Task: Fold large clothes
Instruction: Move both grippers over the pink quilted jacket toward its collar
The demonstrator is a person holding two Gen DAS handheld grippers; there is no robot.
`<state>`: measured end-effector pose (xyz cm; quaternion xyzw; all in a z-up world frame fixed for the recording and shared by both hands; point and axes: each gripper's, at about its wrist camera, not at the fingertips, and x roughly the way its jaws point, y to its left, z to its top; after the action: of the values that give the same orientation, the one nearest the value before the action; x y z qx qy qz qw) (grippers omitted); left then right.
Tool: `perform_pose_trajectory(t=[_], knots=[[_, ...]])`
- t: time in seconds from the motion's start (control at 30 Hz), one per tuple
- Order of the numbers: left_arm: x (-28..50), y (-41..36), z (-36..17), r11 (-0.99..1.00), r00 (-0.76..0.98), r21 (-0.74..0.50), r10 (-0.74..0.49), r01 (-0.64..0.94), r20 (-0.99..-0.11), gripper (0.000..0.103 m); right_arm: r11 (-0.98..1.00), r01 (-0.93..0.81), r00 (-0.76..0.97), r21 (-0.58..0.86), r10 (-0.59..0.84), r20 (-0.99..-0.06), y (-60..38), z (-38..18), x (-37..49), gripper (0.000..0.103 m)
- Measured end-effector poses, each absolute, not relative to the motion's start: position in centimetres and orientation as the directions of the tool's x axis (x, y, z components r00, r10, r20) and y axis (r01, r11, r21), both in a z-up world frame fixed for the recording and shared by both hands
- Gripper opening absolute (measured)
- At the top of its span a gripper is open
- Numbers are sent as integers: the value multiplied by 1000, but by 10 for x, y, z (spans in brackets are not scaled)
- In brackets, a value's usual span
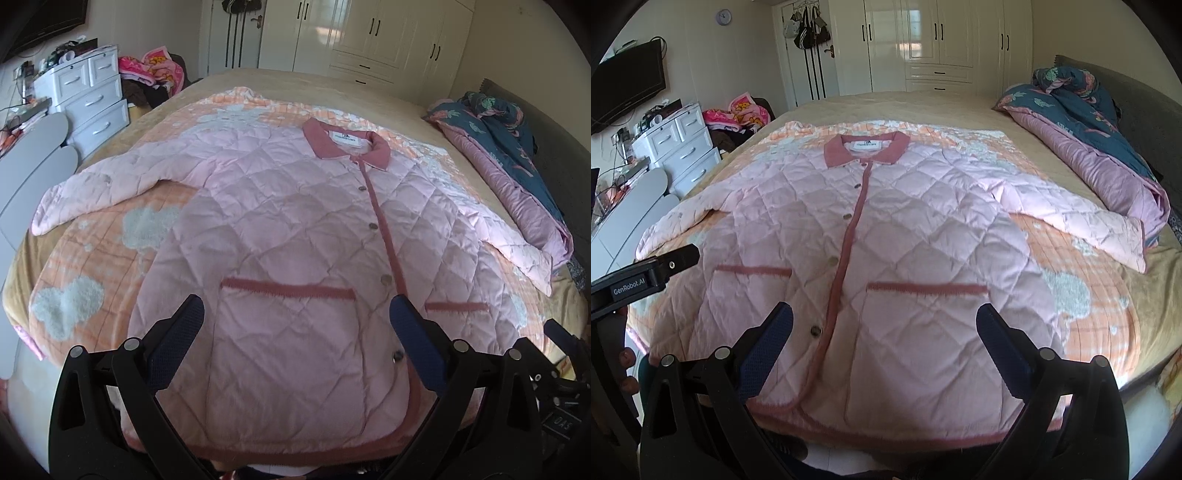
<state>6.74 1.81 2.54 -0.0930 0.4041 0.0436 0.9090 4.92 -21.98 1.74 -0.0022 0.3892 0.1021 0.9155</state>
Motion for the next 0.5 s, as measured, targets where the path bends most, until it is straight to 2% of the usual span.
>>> perform_pose_trajectory(t=[0.5], knots=[[137,3,44,981,678,-140,-15,-131,-735,94,981,-150,678,125,194,-709,-226,38,134,99]])
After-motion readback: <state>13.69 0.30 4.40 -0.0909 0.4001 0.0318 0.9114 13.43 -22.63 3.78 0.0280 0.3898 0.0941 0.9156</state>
